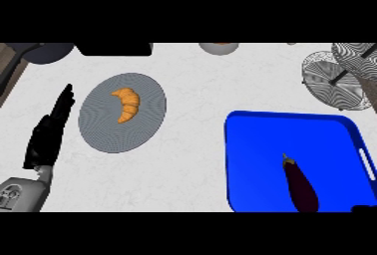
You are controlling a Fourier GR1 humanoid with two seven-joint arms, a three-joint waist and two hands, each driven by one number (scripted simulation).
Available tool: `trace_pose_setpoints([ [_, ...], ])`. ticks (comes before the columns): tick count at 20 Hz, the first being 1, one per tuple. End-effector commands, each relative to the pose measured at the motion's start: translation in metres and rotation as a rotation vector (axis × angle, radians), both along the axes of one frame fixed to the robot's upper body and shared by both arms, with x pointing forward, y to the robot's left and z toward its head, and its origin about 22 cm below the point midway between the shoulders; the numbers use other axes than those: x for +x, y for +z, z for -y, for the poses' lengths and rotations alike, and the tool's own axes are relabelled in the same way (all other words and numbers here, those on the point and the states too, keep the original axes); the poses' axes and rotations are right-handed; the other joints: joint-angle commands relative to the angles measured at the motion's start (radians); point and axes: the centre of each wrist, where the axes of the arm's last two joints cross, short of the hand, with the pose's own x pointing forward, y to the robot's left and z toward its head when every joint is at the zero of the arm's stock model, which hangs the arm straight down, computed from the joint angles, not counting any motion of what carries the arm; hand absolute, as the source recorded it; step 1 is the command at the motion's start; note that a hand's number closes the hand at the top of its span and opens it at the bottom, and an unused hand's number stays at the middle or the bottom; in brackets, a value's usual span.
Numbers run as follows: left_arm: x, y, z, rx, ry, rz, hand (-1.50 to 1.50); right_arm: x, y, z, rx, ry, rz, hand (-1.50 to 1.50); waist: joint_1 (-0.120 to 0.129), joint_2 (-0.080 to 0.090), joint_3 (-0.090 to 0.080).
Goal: Pick the eggplant from the tray and place it in the tiered basket
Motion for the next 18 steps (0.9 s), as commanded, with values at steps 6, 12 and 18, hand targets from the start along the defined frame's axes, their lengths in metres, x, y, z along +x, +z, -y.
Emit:
trace_pose_setpoints([
  [6, 0.001, 0.003, 0.01, 0.005, -0.025, -0.012, 0.0, 0.048, 0.046, -0.051, -0.065, -0.039, -0.212, -1.5, 0.024, 0.002, 0.004],
  [12, -0.001, 0.001, 0.003, 0.004, -0.017, 0.0, 0.0, 0.073, 0.018, -0.064, -0.011, -0.061, -0.352, -1.5, 0.031, 0.003, 0.004],
  [18, -0.004, -0.006, 0.004, 0.009, -0.025, -0.009, 0.0, 0.079, -0.009, -0.075, -0.067, -0.044, -0.455, -1.5, 0.018, 0.001, 0.004],
])
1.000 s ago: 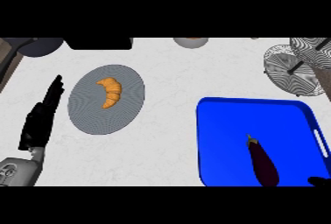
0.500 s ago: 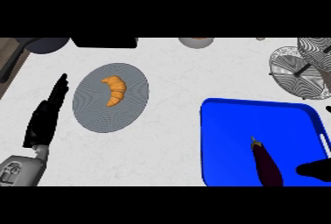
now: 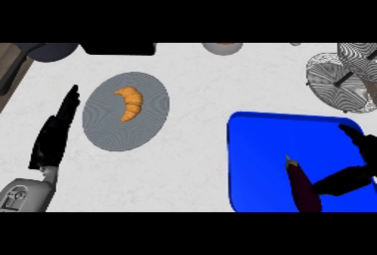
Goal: Pick the eggplant from the tray and place it in the tiered basket
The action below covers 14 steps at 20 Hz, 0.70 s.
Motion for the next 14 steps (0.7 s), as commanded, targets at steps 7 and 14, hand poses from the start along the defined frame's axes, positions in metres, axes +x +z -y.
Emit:
trace_pose_setpoints([
  [7, -0.003, 0.008, -0.002, -0.003, 0.025, -0.001, 0.0, -0.003, -0.027, -0.014, -0.055, -0.067, -0.151, -1.5, -0.017, -0.005, 0.001],
  [14, 0.002, 0.001, -0.009, 0.002, 0.015, 0.004, 0.0, -0.009, -0.026, -0.035, -0.179, -0.002, -0.188, -1.5, -0.018, -0.004, 0.0],
])
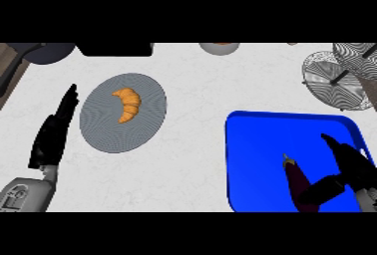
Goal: Pick the eggplant from the tray and place it in the tiered basket
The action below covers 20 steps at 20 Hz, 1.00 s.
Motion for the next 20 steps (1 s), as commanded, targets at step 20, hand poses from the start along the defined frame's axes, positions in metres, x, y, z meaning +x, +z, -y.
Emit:
trace_pose_setpoints([
  [20, -0.01, 0.014, -0.012, -0.015, 0.0, 0.0, 0.0, -0.003, -0.05, -0.023, -0.097, -0.104, -0.149, -1.5, 0.0, -0.002, 0.001],
])
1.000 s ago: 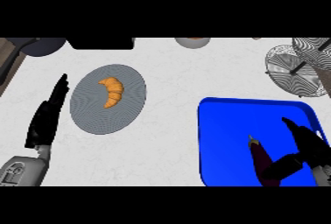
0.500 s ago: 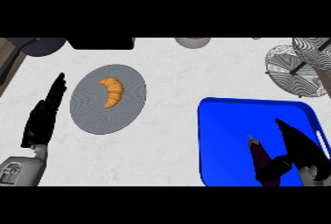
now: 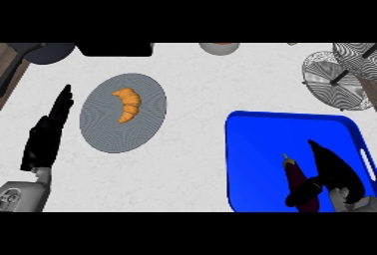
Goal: Pick the eggplant from the tray and place it in the tiered basket
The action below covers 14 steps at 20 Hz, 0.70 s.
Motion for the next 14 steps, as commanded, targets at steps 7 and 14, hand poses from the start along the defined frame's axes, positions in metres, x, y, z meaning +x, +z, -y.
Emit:
trace_pose_setpoints([
  [7, 0.0, -0.005, -0.005, 0.001, 0.007, -0.023, 0.0, -0.002, -0.029, 0.003, -0.038, -0.111, -0.105, -1.5, -0.002, 0.001, 0.001],
  [14, -0.003, 0.008, -0.002, 0.006, 0.01, 0.006, 0.0, 0.006, -0.046, -0.016, 0.0, -0.109, -0.13, -1.5, 0.0, 0.0, 0.001],
])
